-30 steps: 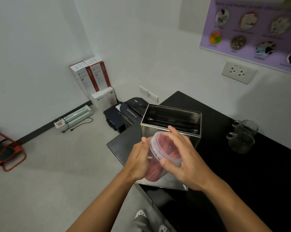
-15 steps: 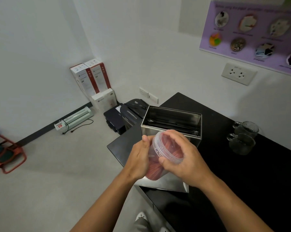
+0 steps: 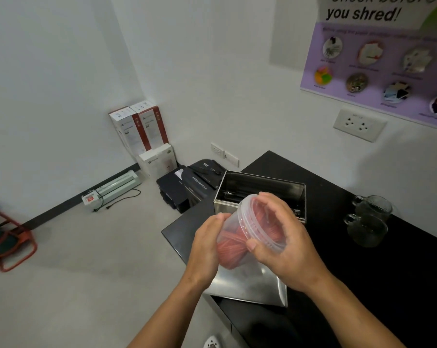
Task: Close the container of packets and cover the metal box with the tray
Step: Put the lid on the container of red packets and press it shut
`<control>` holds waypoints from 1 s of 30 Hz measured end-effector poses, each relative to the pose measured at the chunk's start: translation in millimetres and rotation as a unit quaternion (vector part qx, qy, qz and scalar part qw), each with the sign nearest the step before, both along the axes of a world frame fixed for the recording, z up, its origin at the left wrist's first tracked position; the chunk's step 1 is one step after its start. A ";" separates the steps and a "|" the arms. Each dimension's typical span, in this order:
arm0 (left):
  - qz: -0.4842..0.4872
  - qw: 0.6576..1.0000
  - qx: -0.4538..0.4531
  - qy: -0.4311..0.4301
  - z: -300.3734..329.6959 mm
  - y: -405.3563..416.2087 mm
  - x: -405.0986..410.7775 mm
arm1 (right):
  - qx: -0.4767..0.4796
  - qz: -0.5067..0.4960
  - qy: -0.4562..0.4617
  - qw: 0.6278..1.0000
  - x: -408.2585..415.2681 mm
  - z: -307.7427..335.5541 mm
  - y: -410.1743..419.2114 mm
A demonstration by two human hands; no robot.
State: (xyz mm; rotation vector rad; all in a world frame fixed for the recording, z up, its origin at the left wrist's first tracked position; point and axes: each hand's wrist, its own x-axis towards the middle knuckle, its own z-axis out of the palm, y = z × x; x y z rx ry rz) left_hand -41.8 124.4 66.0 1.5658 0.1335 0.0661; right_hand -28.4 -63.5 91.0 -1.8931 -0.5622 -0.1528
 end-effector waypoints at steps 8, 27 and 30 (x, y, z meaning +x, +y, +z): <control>0.010 0.999 -0.032 0.018 9.3 7.1 6.7 | -0.035 0.076 0.041 0.996 9.7 17.4 -11.2; -0.015 0.998 -0.046 -0.025 35.7 1.6 10.4 | -0.078 0.090 -0.194 0.974 25.5 22.5 -7.9; 0.057 0.995 -0.015 -0.082 35.8 -7.8 9.3 | -0.027 0.057 -0.129 0.990 24.1 25.8 -2.7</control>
